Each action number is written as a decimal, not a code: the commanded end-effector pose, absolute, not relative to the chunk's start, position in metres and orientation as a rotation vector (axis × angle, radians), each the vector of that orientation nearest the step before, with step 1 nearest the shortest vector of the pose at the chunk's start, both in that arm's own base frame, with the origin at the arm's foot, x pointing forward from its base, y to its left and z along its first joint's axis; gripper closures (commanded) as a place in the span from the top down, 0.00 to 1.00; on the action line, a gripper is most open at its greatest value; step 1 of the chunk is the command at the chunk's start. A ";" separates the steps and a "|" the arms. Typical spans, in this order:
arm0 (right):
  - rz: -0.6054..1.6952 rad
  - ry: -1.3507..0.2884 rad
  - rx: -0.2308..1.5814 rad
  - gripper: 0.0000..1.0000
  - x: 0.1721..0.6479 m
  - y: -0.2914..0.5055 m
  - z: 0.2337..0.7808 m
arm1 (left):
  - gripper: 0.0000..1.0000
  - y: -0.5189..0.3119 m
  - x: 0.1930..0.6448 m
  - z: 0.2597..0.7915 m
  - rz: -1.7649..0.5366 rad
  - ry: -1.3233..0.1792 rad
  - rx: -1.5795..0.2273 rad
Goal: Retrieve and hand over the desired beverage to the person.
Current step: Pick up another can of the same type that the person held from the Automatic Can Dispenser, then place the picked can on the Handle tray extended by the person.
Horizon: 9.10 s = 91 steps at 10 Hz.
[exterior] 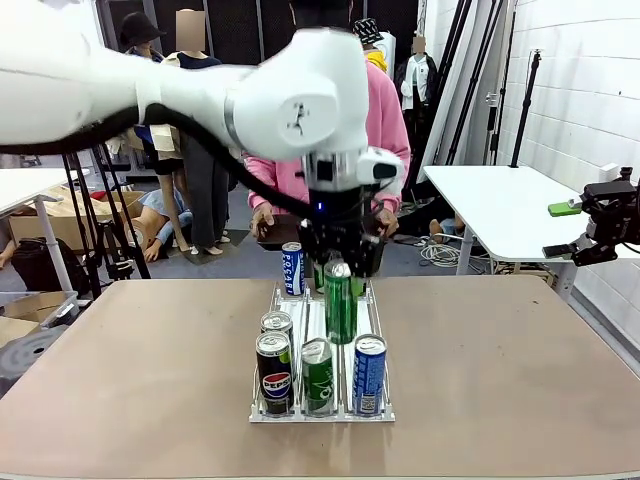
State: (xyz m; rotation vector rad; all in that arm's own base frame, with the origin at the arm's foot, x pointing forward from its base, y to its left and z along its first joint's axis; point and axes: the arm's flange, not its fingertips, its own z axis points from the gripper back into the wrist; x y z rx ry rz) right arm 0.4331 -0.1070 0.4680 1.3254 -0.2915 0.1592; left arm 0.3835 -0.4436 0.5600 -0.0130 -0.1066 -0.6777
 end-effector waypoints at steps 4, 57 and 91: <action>0.153 -0.301 1.324 1.00 0.434 -0.106 0.467 | 0.00 -0.426 0.357 0.645 -0.654 -0.177 0.068; 0.153 -0.301 1.324 1.00 0.434 -0.106 0.467 | 0.00 -0.237 0.379 0.677 -0.163 -0.263 0.023; 0.153 -0.301 1.324 1.00 0.434 -0.106 0.467 | 1.00 -0.309 0.521 0.638 -0.181 -0.044 0.018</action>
